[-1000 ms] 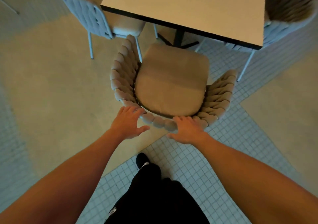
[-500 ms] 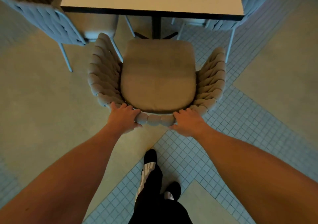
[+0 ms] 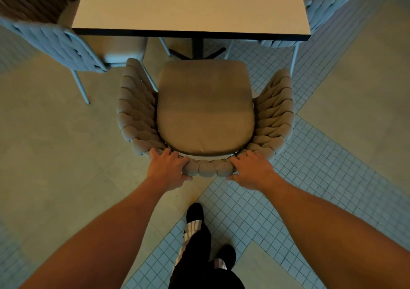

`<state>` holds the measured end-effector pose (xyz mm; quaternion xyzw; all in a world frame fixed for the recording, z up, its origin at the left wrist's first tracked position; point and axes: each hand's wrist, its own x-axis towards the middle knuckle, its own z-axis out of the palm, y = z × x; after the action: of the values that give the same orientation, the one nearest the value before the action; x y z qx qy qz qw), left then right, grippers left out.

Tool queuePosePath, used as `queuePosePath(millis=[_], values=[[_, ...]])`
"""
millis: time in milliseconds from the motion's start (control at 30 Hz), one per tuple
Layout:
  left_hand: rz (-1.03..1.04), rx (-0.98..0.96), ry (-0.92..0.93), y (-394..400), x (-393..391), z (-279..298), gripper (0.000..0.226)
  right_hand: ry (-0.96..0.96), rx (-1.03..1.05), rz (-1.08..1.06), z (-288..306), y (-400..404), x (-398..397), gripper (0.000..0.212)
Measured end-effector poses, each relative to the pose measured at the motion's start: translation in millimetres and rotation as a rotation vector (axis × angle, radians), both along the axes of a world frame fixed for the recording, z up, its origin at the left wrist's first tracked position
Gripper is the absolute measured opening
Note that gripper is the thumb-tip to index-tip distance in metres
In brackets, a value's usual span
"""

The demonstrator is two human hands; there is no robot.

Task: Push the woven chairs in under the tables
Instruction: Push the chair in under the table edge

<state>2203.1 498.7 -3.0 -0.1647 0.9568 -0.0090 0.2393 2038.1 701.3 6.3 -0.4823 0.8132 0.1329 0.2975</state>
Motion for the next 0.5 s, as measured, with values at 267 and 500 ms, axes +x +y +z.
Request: queuePosePath(millis=[267, 500], values=[[-0.004, 0.025, 0.033, -7.1, -41.8, -6.5, 0.057, -0.006, 0.023, -0.065, -1.2, -7.6, -38.8, 0.057], [-0.020, 0.039, -0.011, -15.2, -60.8, -5.5, 0.058, -0.010, 0.023, -0.122, -5.7, -12.6, -48.1, 0.059]])
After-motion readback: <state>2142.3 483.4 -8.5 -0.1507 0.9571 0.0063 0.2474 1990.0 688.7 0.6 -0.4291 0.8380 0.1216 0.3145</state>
